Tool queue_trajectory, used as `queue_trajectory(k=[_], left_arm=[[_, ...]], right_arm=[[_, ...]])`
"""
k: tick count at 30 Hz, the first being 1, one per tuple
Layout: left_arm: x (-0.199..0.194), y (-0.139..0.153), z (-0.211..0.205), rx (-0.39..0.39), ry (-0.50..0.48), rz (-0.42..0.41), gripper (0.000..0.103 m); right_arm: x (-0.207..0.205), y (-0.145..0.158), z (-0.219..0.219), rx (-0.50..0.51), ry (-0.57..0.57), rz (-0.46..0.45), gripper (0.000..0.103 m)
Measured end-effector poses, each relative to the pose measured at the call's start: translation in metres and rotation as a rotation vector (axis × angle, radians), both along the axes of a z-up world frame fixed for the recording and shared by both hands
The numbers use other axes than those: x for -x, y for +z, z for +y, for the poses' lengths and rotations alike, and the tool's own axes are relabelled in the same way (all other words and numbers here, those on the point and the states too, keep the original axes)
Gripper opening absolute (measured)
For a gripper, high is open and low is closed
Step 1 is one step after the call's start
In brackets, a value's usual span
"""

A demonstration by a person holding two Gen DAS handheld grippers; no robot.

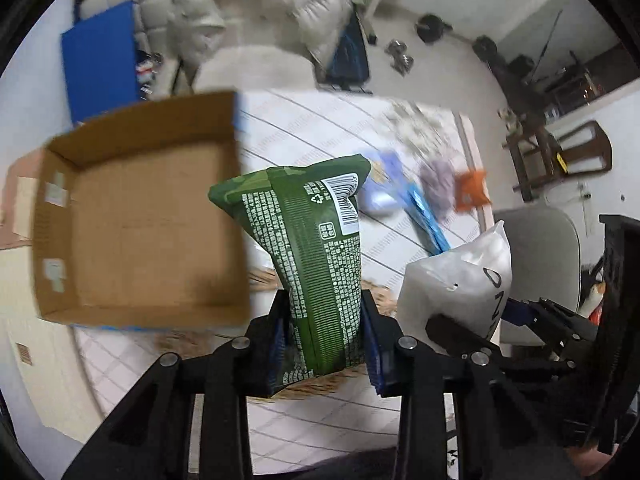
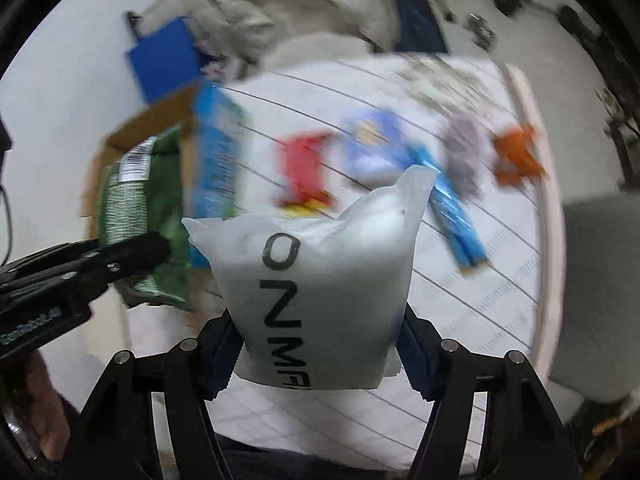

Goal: Organize soft objects
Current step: 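Carry both packs into the cardboard box and open both tools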

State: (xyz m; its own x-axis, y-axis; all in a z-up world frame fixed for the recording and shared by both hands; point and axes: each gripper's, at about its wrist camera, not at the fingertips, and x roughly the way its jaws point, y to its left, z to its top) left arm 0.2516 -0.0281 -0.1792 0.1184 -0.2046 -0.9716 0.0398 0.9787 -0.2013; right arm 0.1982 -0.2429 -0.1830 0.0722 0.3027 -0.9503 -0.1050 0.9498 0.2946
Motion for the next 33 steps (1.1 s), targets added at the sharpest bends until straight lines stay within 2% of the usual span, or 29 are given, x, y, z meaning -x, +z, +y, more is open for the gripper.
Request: queue_trajectory(k=[3,7,11,15,18,22,30,33], left_arm=[[-0.015,0.007,0.056,-0.024,0.034,-0.006,0.030],[-0.044,-0.013,0.131,-0.052,0.089,0.030,0.030],[-0.074,-0.050,0.193,-0.040,0.110,0.112,0.030],[-0.100,-0.089,0.229,-0.037,0.095,0.181,0.030],[-0.115,-0.119,0.240,-0.037,0.076,0.233,0.030],[-0.128,-0.153,0.242,-0.033,0.033,0.288,0.030],[-0.123,-0.184,0.249,0.010,0.031,0.342,0.031],[-0.124,-0.190,0.251,0.014,0.047,0.359,0.032]], right_arm=[[-0.024,0.015,0.063,-0.045,0.042,-0.020,0.071],[-0.069,0.001,0.159,-0.073,0.074,0.006,0.071],[-0.115,-0.033,0.231,-0.048,0.088,0.039,0.071],[-0.152,-0.071,0.284,-0.001,0.091,0.083,0.071],[-0.170,-0.097,0.307,0.047,0.097,0.101,0.071],[-0.185,-0.132,0.317,0.099,0.102,0.127,0.071],[-0.195,-0.165,0.325,0.139,0.104,0.156,0.072],[-0.197,-0.174,0.326,0.142,0.107,0.163,0.076]])
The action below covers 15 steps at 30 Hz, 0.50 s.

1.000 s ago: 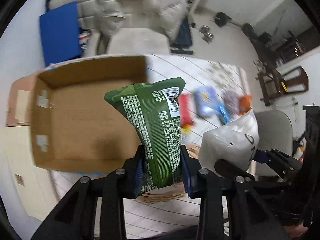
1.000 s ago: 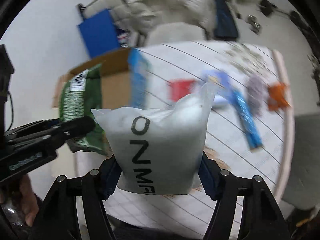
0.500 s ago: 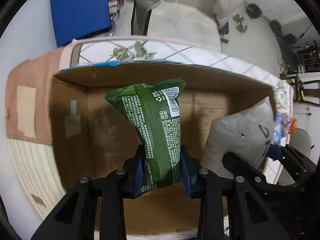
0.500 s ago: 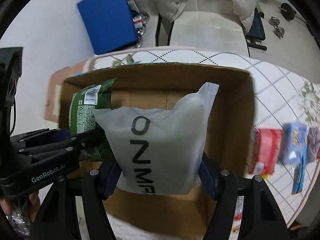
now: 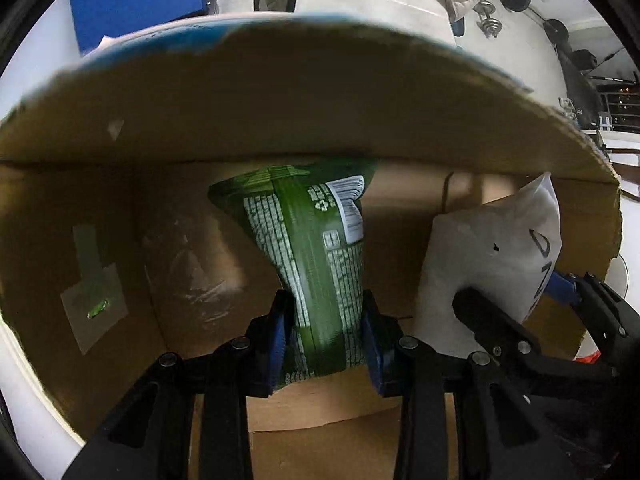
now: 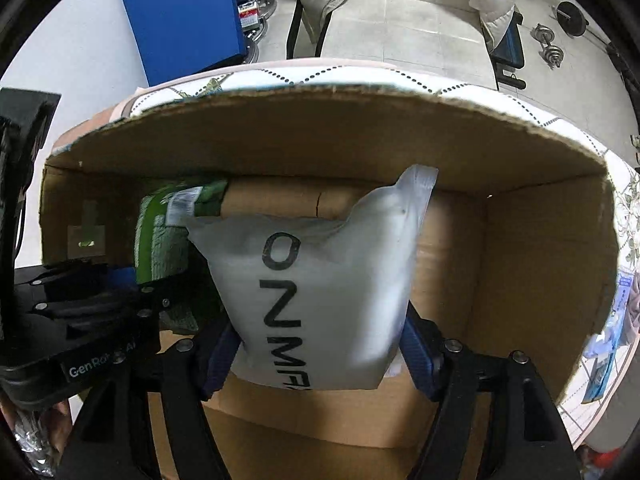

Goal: Organize soft objects
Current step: 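Carry both packs into the cardboard box and open both tools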

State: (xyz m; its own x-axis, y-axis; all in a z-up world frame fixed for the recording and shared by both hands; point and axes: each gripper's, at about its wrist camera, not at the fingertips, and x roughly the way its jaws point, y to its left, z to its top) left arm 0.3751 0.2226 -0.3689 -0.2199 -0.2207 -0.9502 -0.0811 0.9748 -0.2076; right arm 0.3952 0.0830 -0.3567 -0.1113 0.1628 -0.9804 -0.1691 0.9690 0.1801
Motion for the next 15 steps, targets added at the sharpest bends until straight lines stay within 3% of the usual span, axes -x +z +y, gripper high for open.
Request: queue_trajectory(k=[4,7,9,12,15], left_arm=[[-0.001,0.001,0.002,0.015,-0.013,-0.011,0.036],[0.004,0.017,0.004,-0.017,-0.024,-0.036,0.050],[0.008,0.032,0.006,-0.038,-0.017,-0.063,0.067],[0.020,0.057,0.011,-0.069,0.009,-0.121,0.088],[0.037,0.088,0.014,-0.102,0.039,-0.189,0.096]], right_arm=[[-0.001,-0.011,-0.004,-0.013,-0.019,0.041,0.085],[0.003,-0.004,-0.007,0.003,-0.002,0.035,0.090],[0.005,0.008,-0.009,0.000,0.000,0.021,0.091],[0.010,0.028,-0.016,0.004,-0.008,-0.016,0.101],[0.022,0.052,-0.026,0.028,-0.010,-0.063,0.103]])
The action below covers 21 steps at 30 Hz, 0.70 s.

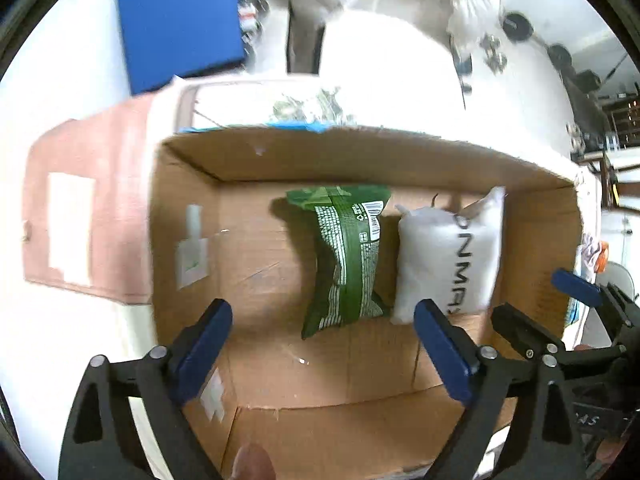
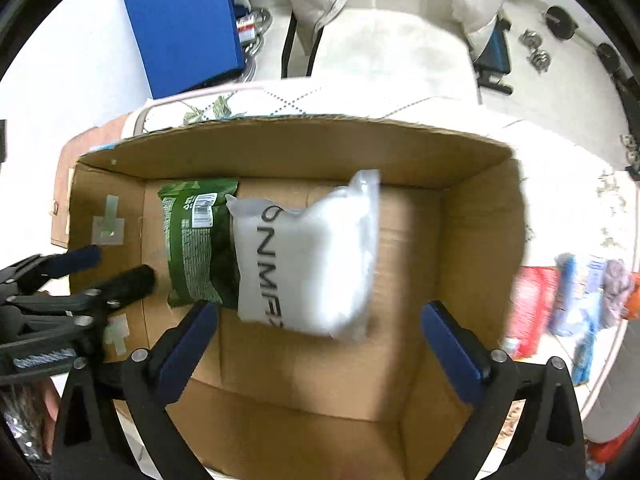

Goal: Organize soft objects
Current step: 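Carry both packs into the cardboard box and open both tools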

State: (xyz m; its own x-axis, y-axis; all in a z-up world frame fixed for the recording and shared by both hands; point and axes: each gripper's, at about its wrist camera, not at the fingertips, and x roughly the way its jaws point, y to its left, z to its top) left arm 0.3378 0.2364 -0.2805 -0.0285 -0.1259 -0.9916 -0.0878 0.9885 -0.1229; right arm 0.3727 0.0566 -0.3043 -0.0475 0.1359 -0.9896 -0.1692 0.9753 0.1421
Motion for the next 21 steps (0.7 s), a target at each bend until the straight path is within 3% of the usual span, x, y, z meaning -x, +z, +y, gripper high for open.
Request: queue_trajectory(k=[2,11,17,21], left_arm=[[0.017,0.013,0.002,-0.018,0.016,-0.049,0.101],[0.069,0.070,-0.012,-0.104,0.039,-0.224,0.102],[0.100,0.099,-0.020,-0.123,0.047,-0.286,0.102],[0.122,0.112,-0.023,-0.100,0.066,-0.300,0.102]], right_arm=[[0.012,0.013,-0.006,0.021,0.004,-0.034,0.103],[0.083,0.063,-0.029,-0.006,-0.030,-0.117,0.103],[0.120,0.087,-0.035,0.038,-0.031,-0.209,0.103],[0.144,0.105,-0.040,0.011,-0.034,-0.231,0.103]])
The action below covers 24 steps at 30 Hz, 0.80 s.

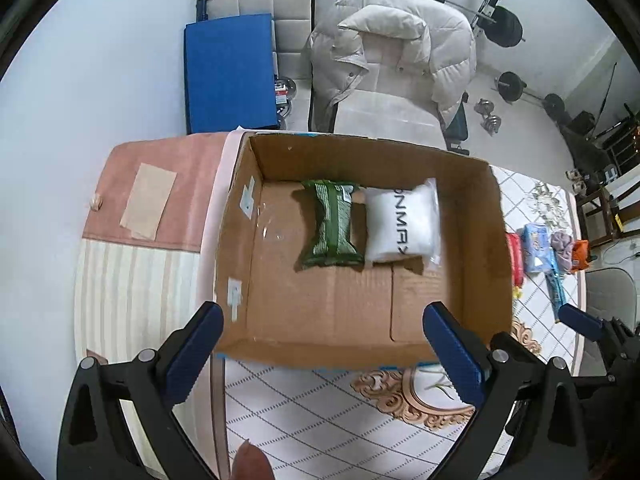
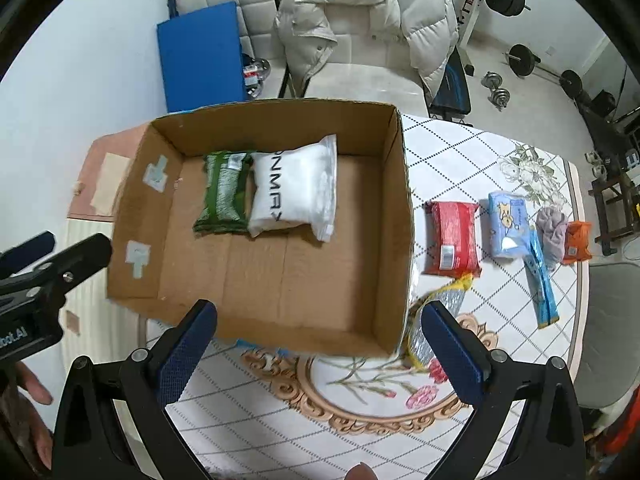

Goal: Organize soft objects
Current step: 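Grasp the red snack pack with the left tool while the right tool grasps the blue tissue pack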

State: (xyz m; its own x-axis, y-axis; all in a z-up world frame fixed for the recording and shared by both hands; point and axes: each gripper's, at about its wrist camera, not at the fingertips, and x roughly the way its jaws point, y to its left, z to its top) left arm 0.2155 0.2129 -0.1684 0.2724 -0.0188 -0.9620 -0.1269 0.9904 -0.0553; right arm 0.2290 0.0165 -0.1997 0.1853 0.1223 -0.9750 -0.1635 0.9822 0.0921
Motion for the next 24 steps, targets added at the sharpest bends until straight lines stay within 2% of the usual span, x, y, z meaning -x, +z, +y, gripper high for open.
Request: queue_trajectory(k=[9,13,17,19,21,24], left_arm=[[0.031,0.024,-0.014,0.003,0.027,-0.029,0.102],[0.026,0.035,-0.042,-0.012,-0.010,-0.042,0.102],[-0.002,0.038,-0.103,-0.059,-0.108,-0.027,0.102],[-0.023,0.034,-0.141,-0.049,-0.163,-0.009,0.102],[-0.047,0.019,-0.178,-0.017,-0.218,0.041,0.102],[-0.089,-0.021,-0.232,0.035,-0.264,0.153,0.102]], right_arm=[[0.034,0.025,-0.012,-0.099,0.009,-0.006,0.103],[0.033,0.030,-0.039,-0.172,-0.012,0.022,0.103],[0.022,0.032,-0.101,-0.181,-0.066,0.038,0.103],[0.011,0.029,-0.139,-0.161,-0.115,0.036,0.103],[-0.008,0.019,-0.186,-0.136,-0.179,0.043,0.103],[-0.041,-0.010,-0.254,-0.146,-0.262,0.091,0.103]])
